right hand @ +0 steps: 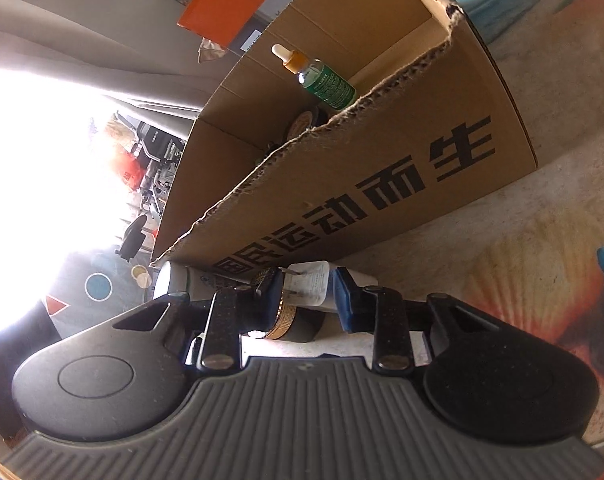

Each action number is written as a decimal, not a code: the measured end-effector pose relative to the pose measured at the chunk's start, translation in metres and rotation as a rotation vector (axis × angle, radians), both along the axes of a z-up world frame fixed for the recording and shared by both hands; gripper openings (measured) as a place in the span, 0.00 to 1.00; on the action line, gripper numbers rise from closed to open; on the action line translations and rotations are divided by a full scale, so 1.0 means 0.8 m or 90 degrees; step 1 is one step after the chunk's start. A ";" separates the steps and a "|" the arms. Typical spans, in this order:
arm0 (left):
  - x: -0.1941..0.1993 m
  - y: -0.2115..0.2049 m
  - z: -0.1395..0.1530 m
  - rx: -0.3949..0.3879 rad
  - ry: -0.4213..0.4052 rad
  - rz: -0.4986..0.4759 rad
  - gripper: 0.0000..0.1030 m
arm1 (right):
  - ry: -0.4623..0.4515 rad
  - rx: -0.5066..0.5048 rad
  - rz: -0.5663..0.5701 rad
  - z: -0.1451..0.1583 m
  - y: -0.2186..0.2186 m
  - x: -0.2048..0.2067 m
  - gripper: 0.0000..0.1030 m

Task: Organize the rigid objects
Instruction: 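Reach the right tool toward the gold jar and white charger, then grasp the white charger block with the right tool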

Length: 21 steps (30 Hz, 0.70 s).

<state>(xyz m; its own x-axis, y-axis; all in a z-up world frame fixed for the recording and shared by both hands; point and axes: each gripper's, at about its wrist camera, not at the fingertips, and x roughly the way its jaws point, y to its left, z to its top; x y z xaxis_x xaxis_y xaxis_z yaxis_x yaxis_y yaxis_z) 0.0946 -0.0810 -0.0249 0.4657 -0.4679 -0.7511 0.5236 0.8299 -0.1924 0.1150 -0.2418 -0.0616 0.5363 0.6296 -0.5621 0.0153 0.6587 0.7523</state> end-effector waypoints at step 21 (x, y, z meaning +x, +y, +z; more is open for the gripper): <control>-0.003 -0.022 0.001 -0.046 0.027 -0.049 0.88 | 0.009 -0.022 -0.005 0.001 -0.024 0.004 0.28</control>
<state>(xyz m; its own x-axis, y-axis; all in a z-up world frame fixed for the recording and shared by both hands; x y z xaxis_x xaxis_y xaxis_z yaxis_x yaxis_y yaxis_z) 0.0925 -0.0985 -0.0245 0.3950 -0.5545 -0.7325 0.5756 0.7708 -0.2730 0.1179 -0.2611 -0.0610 0.5329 0.6054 -0.5912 0.0306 0.6845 0.7284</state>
